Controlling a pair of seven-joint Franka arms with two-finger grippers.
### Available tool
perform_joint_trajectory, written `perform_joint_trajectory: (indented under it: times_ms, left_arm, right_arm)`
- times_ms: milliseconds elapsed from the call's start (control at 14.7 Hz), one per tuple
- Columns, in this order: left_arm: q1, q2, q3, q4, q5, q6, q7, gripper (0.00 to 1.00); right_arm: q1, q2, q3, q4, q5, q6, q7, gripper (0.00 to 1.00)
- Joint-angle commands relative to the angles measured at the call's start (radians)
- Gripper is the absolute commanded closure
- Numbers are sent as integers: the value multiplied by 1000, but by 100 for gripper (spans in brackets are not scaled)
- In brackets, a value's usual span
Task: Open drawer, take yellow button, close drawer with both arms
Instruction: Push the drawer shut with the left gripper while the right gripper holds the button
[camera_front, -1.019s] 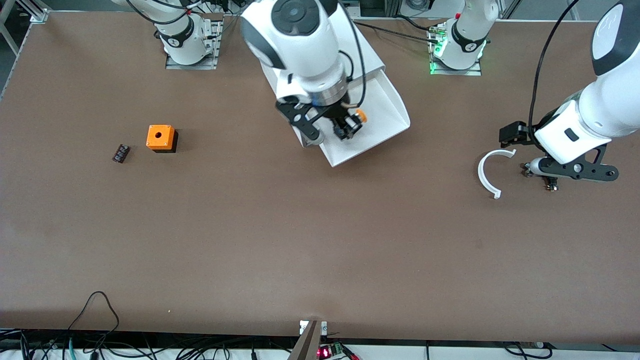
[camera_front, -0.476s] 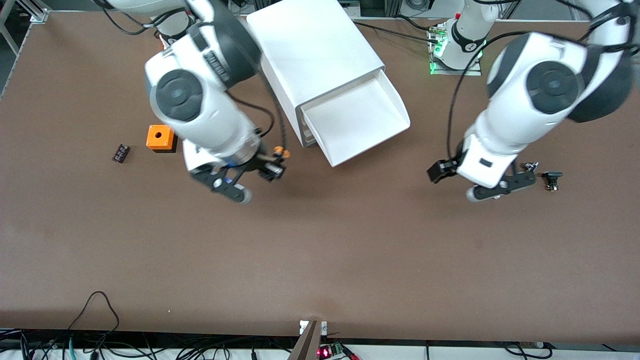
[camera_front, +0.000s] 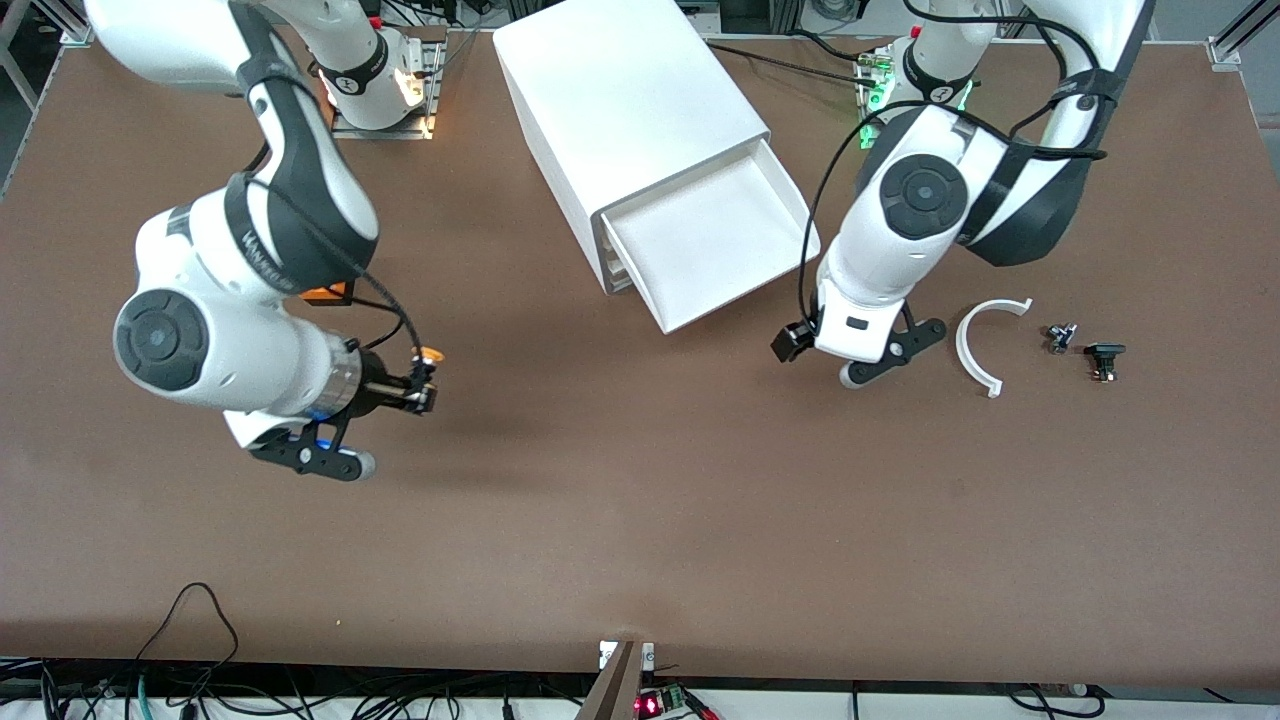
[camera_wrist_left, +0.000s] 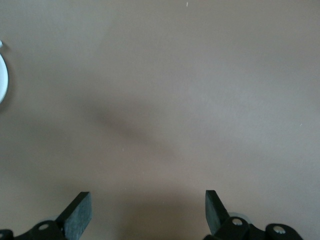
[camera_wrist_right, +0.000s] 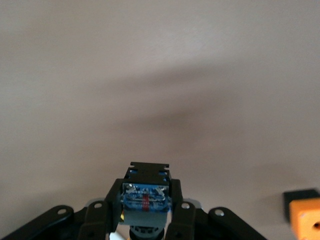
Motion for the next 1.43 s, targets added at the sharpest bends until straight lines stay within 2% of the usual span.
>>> perform_joint_trajectory:
  times_ms: [0,272,476,680,951,1291,1359]
  left_arm:
    - [-44,-27,-1,-61,33,16,-40,0]
    - [-69,-26,-16,-89,33,19,-97,0]
    - [-83,-27,-27,-110,33,28,-111,0]
    - [-90,-27,-50,-127,33,30,-117,0]
    - [-86,-33,-126,-135,25,19,-177,0]
    - [-81,-35,-205,-164,19,16,-204,0]
    - [-78,-35,-221,-170,17,14,-210,0]
  right_arm:
    - [-71,-19,13,-137,-57,113,-137,100]
    - [-170,-16,13,-294,-83,297,-309,100]
    - [-222,7,12,-378,-110,414,-353,100]
    - [-249,31,12,-406,-112,460,-372,100]
    - [-262,62,6,-451,-124,547,-373,100]
    - [-263,122,-2,-451,-127,629,-373,100]
    - [-263,125,-2,-451,-127,631,-373,95]
